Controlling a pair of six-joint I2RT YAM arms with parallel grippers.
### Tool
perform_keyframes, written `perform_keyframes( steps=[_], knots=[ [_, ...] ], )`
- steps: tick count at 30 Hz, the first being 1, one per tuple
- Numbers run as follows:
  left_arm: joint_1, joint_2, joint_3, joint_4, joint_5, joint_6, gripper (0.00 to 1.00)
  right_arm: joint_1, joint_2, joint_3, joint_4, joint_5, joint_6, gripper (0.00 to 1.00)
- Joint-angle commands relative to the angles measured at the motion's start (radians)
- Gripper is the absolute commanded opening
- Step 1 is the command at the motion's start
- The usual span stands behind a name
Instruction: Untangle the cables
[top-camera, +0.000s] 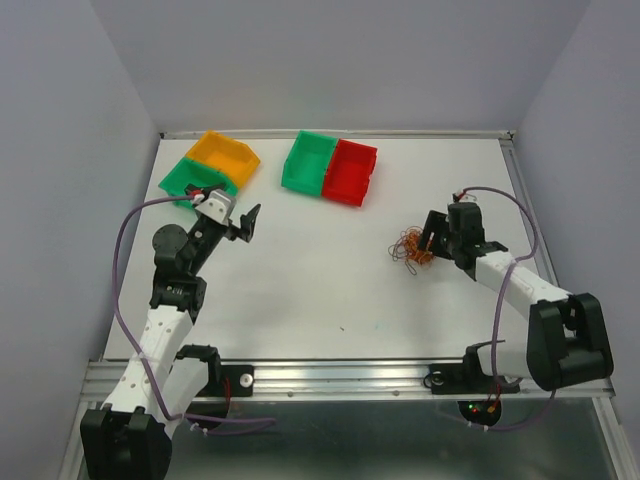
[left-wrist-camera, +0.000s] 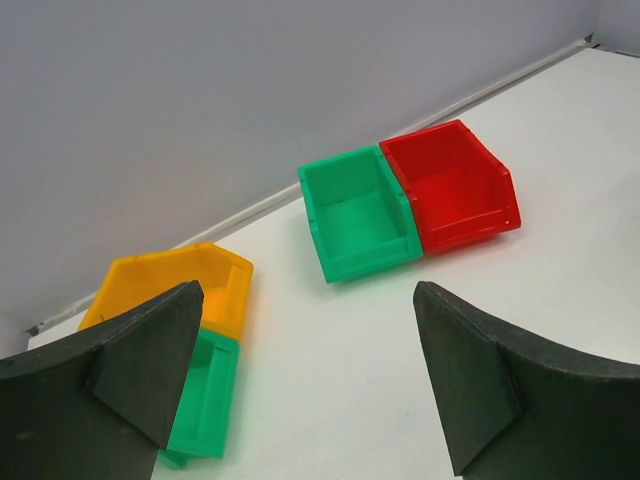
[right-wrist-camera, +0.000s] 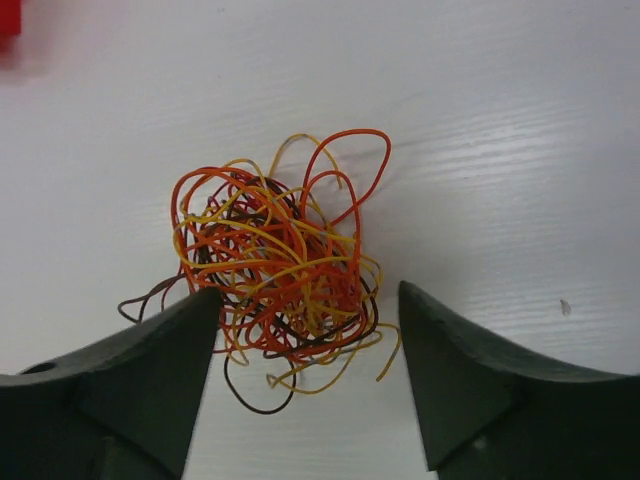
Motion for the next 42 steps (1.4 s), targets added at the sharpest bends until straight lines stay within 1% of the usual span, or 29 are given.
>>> perform_keyframes(
  steps=[1,2,3,4,5,6,7,8,9,10,11,12,13,15,17,21,26,30,34,35,38,39,40,42],
  knots=[
    [-0.001,-0.029,0.023,0.032,0.058,0.013,0.98,0.010,0.109,0.066,0.062,-0.085,-0.016,0.60],
    [-0.001,-0.030,0.022,0.032,0.070,0.011,0.98,0.023,0.136,0.072,0.074,-0.135,-0.019,0.55],
    [-0.001,-0.029,0.023,0.032,0.079,0.011,0.99,0.059,0.147,0.070,0.111,-0.154,-0.019,0.49],
    [-0.002,-0.024,0.023,0.032,0.116,0.011,0.99,0.087,0.152,0.069,0.117,-0.167,-0.018,0.46],
    [-0.004,-0.016,0.023,0.032,0.145,0.014,0.99,0.113,0.157,0.069,0.155,-0.181,-0.024,0.44],
    [-0.014,0.003,0.023,0.029,0.176,0.023,0.99,0.174,0.170,0.076,0.192,-0.221,-0.034,0.37],
    [-0.021,0.017,0.026,0.030,0.243,0.033,0.99,0.206,0.175,0.083,0.208,-0.249,-0.048,0.36],
    [-0.030,0.046,0.025,0.027,0.275,0.043,0.99,0.239,0.183,0.099,0.226,-0.322,-0.079,0.32],
    [-0.045,0.060,0.026,0.026,0.298,0.054,0.99,0.266,0.189,0.109,0.238,-0.351,-0.094,0.32],
    [-0.082,0.077,0.026,0.027,0.308,0.081,0.99,0.315,0.198,0.118,0.255,-0.374,-0.106,0.32],
    [-0.111,0.094,0.029,0.027,0.291,0.091,0.99,0.331,0.198,0.124,0.264,-0.390,-0.126,0.38],
    [-0.135,0.131,0.039,0.026,0.279,0.102,0.99,0.340,0.195,0.116,0.278,-0.388,-0.123,0.58],
    [-0.178,0.146,0.042,0.026,0.254,0.118,0.99,0.343,0.175,0.104,0.312,-0.372,-0.111,0.64],
    [-0.206,0.197,0.058,0.024,0.236,0.131,0.99,0.343,0.152,0.081,0.335,-0.305,-0.094,0.74],
    [-0.234,0.227,0.069,0.024,0.219,0.140,0.99,0.343,0.125,0.044,0.369,-0.287,-0.088,0.75],
    [-0.269,0.319,0.101,0.007,0.223,0.168,0.97,0.345,0.117,-0.008,0.415,-0.284,-0.071,0.72],
    [-0.326,0.390,0.124,-0.057,0.178,0.212,0.97,0.363,0.151,-0.081,0.511,-0.379,-0.073,0.70],
    [-0.361,0.419,0.126,-0.079,0.154,0.240,0.98,0.421,0.186,-0.104,0.579,-0.448,-0.094,0.71],
    [-0.363,0.435,0.128,-0.086,0.128,0.250,0.97,0.437,0.203,-0.100,0.607,-0.456,-0.100,0.70],
    [-0.363,0.439,0.129,-0.088,0.128,0.252,0.97,0.438,0.213,-0.095,0.607,-0.451,-0.105,0.64],
    [-0.364,0.442,0.129,-0.094,0.136,0.258,0.96,0.441,0.229,-0.082,0.605,-0.435,-0.116,0.53],
    [-0.366,0.444,0.128,-0.094,0.135,0.260,0.96,0.441,0.229,-0.078,0.607,-0.427,-0.125,0.41],
    [-0.366,0.445,0.128,-0.094,0.136,0.263,0.96,0.441,0.230,-0.077,0.613,-0.419,-0.126,0.38],
    [-0.367,0.451,0.128,-0.094,0.144,0.269,0.96,0.441,0.229,-0.069,0.617,-0.404,-0.136,0.26]
  ],
)
